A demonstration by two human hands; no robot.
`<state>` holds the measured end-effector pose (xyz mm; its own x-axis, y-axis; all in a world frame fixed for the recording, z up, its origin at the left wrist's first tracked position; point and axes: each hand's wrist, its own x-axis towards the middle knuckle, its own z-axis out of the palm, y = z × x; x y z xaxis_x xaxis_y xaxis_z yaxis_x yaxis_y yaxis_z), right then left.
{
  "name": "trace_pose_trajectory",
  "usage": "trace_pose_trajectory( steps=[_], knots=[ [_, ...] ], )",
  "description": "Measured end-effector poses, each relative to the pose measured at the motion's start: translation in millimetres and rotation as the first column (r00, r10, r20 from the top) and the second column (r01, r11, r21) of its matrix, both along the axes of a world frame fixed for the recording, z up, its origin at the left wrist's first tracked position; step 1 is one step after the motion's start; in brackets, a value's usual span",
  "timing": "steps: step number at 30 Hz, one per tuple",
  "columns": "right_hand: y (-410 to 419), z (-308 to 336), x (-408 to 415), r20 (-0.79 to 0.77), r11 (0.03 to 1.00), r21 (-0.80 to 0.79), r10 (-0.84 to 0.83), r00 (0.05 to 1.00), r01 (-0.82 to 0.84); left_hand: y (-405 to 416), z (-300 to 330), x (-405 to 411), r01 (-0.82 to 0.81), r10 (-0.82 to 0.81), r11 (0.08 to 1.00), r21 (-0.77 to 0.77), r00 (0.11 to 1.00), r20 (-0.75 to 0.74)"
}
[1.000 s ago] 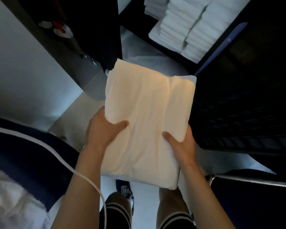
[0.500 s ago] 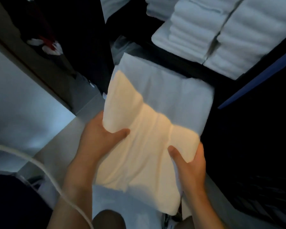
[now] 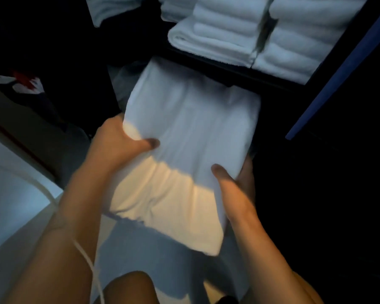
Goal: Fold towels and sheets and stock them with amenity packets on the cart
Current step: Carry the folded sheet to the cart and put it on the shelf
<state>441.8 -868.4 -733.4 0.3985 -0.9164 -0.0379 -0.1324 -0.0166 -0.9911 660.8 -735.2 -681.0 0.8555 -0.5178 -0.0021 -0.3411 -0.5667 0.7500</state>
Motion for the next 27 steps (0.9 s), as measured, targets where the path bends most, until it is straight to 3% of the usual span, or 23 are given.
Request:
trace_pose_trajectory(
  steps=[7, 10, 15, 19, 27],
  knots=[
    [-24.7, -5.2, 16.8, -0.140, 1.000, -0.008, -0.009, 0.990, 0.008, -37.5, -12.4, 19.4, 0.053, -0.058, 0.997, 0.064, 0.995, 0.083],
    [-18.8, -11.3, 22.1, -0.224, 1.000, 0.003, 0.014, 0.975, -0.014, -43.3, -29.2, 22.6, 0.062, -0.064, 0.987, 0.150, 0.998, 0.008],
    [-9.9, -11.5, 28.5, -0.250, 1.000, -0.010, 0.009, 0.968, -0.011, -34.6, -49.5, 15.7, 0.021, -0.015, 0.994, 0.110, 0.998, -0.056],
    [-4.0, -0.5, 27.5, -0.204, 0.997, -0.012, 0.066, 0.977, -0.070, -5.2, -52.6, -1.2, -0.104, 0.106, 0.989, 0.109, 0.994, -0.006],
    [57.3, -2.2, 23.3, -0.197, 0.918, 0.015, 0.391, 0.899, -0.396, 119.2, -77.9, -51.9, -0.394, 0.396, 0.911, 0.119, 0.918, 0.006]
  ],
)
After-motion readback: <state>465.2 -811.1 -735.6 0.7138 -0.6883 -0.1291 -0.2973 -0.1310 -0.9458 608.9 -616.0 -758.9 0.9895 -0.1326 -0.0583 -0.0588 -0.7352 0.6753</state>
